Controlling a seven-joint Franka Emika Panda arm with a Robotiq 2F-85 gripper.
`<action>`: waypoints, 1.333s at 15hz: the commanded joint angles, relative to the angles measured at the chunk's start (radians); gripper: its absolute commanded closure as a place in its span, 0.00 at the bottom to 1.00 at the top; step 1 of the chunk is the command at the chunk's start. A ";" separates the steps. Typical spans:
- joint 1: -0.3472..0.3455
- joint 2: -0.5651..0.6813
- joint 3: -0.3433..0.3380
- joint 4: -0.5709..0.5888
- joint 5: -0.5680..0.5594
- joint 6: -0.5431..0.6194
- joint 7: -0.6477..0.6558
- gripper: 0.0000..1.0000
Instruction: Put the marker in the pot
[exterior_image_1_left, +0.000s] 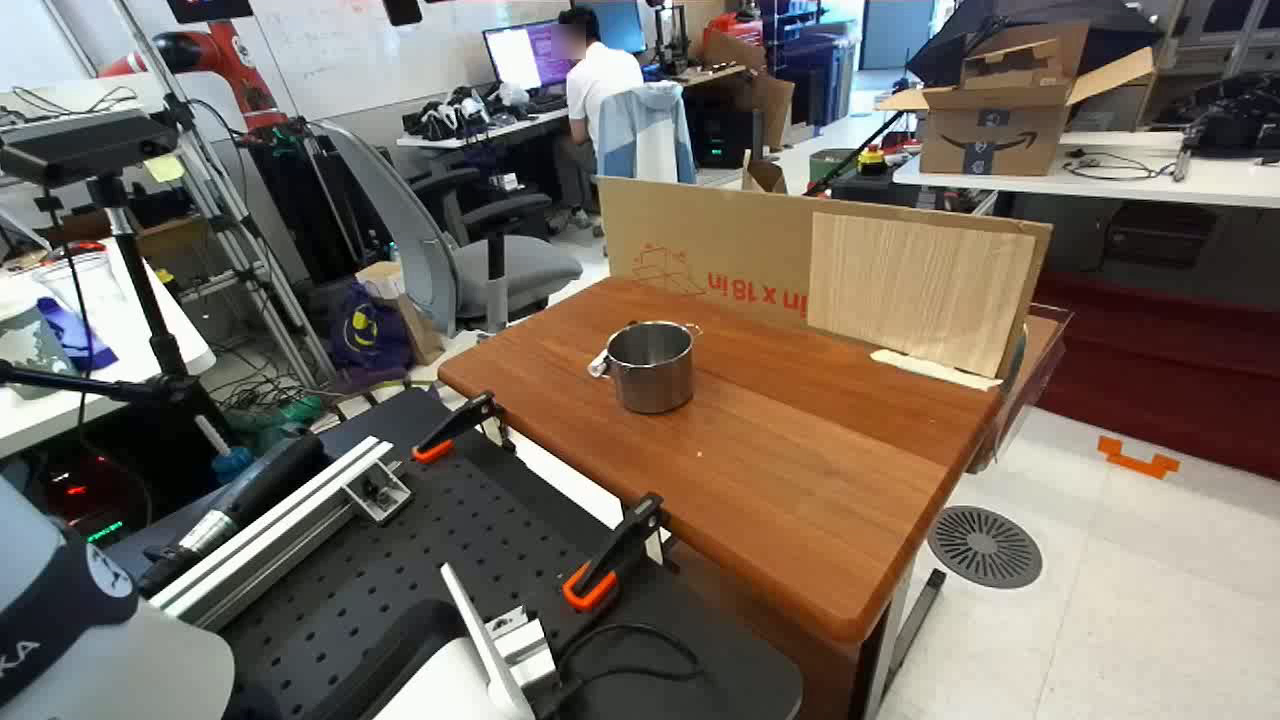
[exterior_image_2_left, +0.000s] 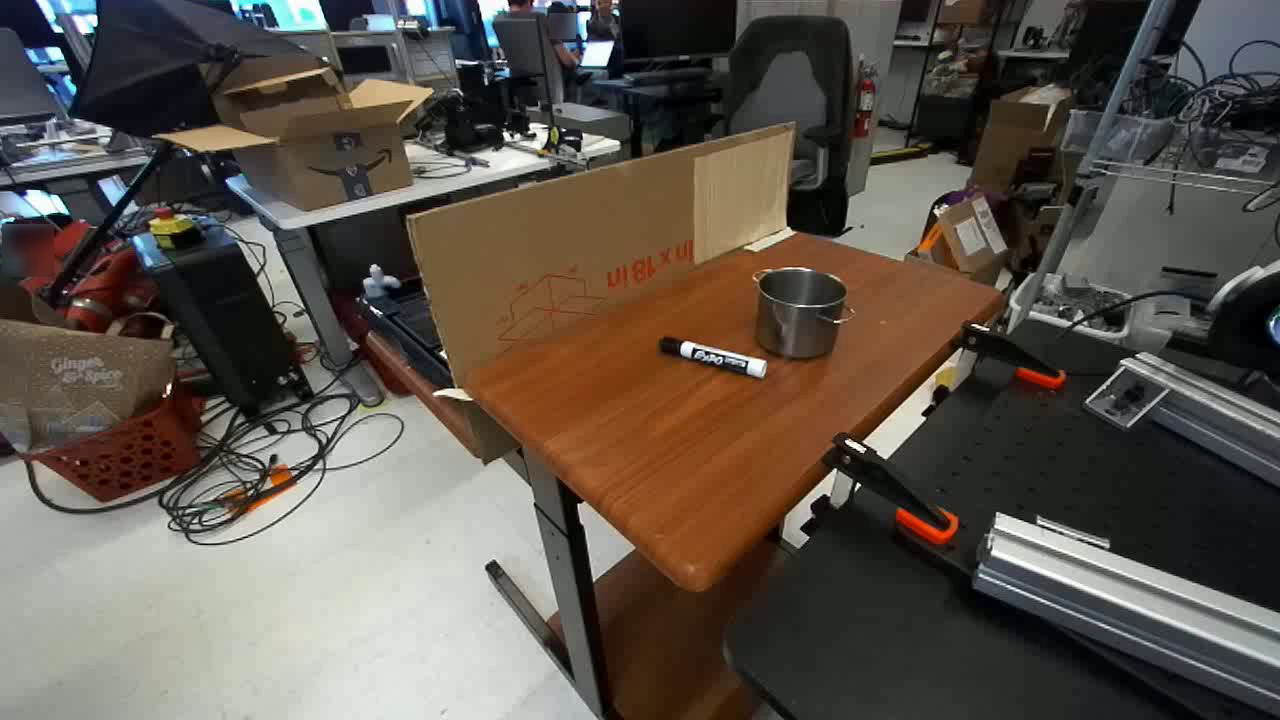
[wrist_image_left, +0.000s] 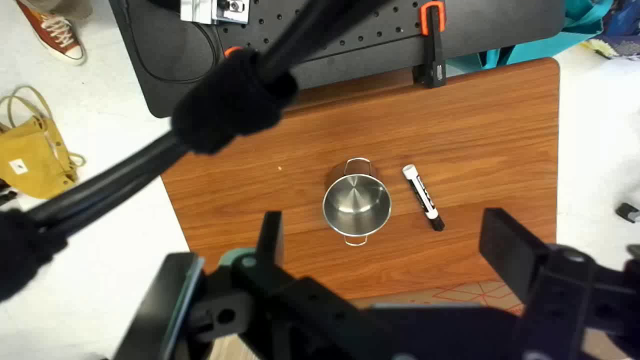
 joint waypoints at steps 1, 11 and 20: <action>0.002 0.001 -0.002 0.003 -0.001 -0.002 0.001 0.00; 0.002 0.001 -0.002 0.003 -0.001 -0.002 0.001 0.00; 0.019 0.071 0.020 0.034 -0.012 0.017 -0.014 0.00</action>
